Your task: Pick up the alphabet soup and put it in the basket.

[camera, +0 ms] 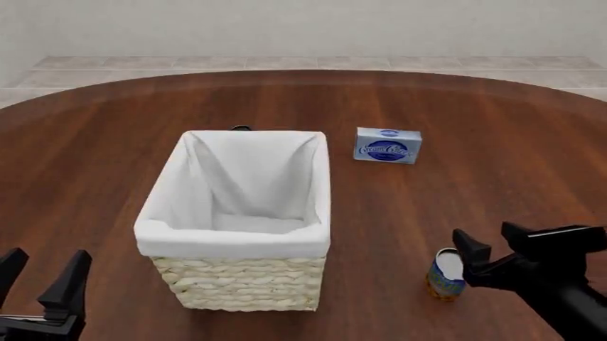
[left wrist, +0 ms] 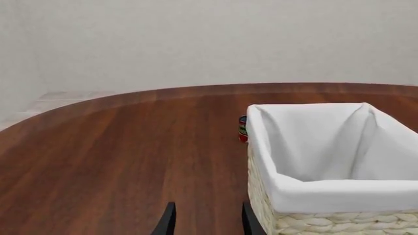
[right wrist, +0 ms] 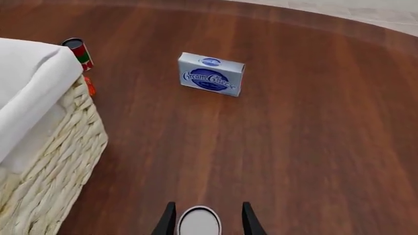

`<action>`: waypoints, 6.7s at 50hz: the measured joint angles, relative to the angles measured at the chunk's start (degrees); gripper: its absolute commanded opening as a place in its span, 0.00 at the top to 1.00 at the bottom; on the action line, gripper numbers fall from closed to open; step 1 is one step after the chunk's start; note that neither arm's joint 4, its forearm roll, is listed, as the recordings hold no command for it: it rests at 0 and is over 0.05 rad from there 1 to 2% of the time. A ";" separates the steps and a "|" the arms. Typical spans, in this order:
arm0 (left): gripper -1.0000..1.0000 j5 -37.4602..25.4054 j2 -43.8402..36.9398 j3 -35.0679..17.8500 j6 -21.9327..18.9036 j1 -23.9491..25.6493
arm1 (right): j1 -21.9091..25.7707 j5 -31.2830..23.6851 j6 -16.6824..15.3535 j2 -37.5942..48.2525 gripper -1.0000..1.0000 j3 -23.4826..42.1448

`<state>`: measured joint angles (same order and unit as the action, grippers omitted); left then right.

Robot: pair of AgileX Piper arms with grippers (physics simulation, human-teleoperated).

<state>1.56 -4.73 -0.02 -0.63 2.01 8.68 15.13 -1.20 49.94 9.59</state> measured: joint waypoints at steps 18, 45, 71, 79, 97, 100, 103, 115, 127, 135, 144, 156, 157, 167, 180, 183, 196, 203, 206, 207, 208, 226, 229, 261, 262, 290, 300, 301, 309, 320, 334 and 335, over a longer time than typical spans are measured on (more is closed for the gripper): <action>0.00 0.68 -0.92 0.01 0.07 -0.23 | 1.30 6.42 0.45 6.71 0.00 -1.68; 0.00 0.60 -1.18 0.02 0.53 -0.41 | 1.67 13.11 0.35 14.13 0.00 -3.57; 0.00 0.74 -1.35 0.02 0.60 -0.39 | 1.64 19.45 0.70 21.21 0.00 -4.92; 0.00 1.03 -1.63 0.02 0.60 -0.30 | 1.75 21.63 0.90 23.58 0.00 -5.31; 0.00 2.78 -3.30 0.02 0.50 0.21 | 1.99 25.57 1.39 28.31 0.00 -5.81; 0.00 3.11 -3.59 0.02 0.45 0.31 | 2.02 25.78 1.45 28.68 0.00 -5.81; 0.00 3.26 -3.70 0.02 0.41 0.41 | 2.06 26.07 1.50 29.14 0.00 -5.80; 0.00 3.02 -3.27 0.02 0.32 0.51 | 2.42 27.88 1.70 31.69 0.00 -5.80; 0.00 2.41 -2.68 0.01 0.31 0.57 | 2.38 30.23 1.77 34.46 0.00 -6.19; 0.00 1.85 -2.25 0.01 0.36 0.55 | 2.14 31.82 1.86 36.35 0.00 -6.43; 0.00 1.00 -1.50 0.02 0.41 0.39 | 2.16 33.62 2.34 38.36 1.00 -6.51; 0.00 0.14 -0.72 0.02 0.42 0.31 | 1.56 33.58 2.20 38.09 1.00 -6.85; 0.00 0.06 -0.65 0.02 0.42 0.30 | 1.48 33.46 2.20 37.97 1.00 -6.87; 0.00 -0.68 0.13 0.02 0.36 0.22 | 0.80 30.44 2.15 34.85 1.00 -6.67; 0.00 -1.06 0.62 0.02 0.35 0.23 | 0.35 24.00 1.28 28.84 1.00 -5.33; 0.00 -1.20 0.75 0.02 0.35 0.24 | 0.29 22.58 1.00 27.58 1.00 -4.93; 0.00 -1.80 1.28 0.02 0.41 0.26 | 0.56 13.48 -0.67 20.24 1.00 -1.41; 0.00 -1.65 1.02 0.02 0.39 0.20 | 0.48 6.39 -1.64 15.41 1.00 2.35; 0.00 -1.68 1.02 0.02 0.38 0.18 | 0.56 3.22 -1.92 13.56 1.00 4.37; 0.00 -1.70 1.03 0.02 0.37 0.18 | 0.60 2.27 -1.99 13.03 1.00 5.02; 0.00 -1.74 1.07 0.02 0.37 0.18 | 0.64 1.24 -2.09 12.49 1.00 5.76; 0.00 -3.13 2.68 0.02 0.34 0.11 | 2.72 -12.05 -0.65 9.16 1.00 18.62; 0.00 -3.22 2.85 0.02 0.32 0.18 | 2.85 -13.67 -0.44 9.10 1.00 20.61; 0.00 -4.63 4.41 0.02 0.29 0.07 | 6.02 -26.00 1.55 14.68 1.00 41.62; 0.00 -4.66 4.43 0.02 0.29 0.04 | 6.17 -26.30 1.60 15.03 1.00 42.28; 0.00 -4.79 4.69 0.02 0.62 -1.32 | 12.60 -34.16 2.21 22.77 1.00 58.51; 0.00 -4.69 4.70 0.02 0.69 -1.58 | 16.96 -36.70 3.76 25.42 1.00 63.20; 0.00 -4.69 4.70 0.02 0.69 -1.59 | 17.41 -36.92 3.92 25.72 1.00 63.70; 0.00 -4.63 4.71 0.02 0.69 -1.68 | 20.99 -38.41 4.88 28.12 1.00 67.57; 0.00 -4.60 4.71 0.02 0.82 -1.99 | 25.95 -39.01 5.33 31.97 1.00 71.51; 0.00 -4.71 4.71 0.02 0.85 -2.29 | 31.90 -38.19 5.57 36.08 1.00 73.58; 0.00 -4.72 4.71 0.02 0.85 -2.29 | 32.29 -38.14 5.56 36.29 1.00 73.67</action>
<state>-3.16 -0.01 0.00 0.21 -0.29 40.97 -23.01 4.35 86.23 83.26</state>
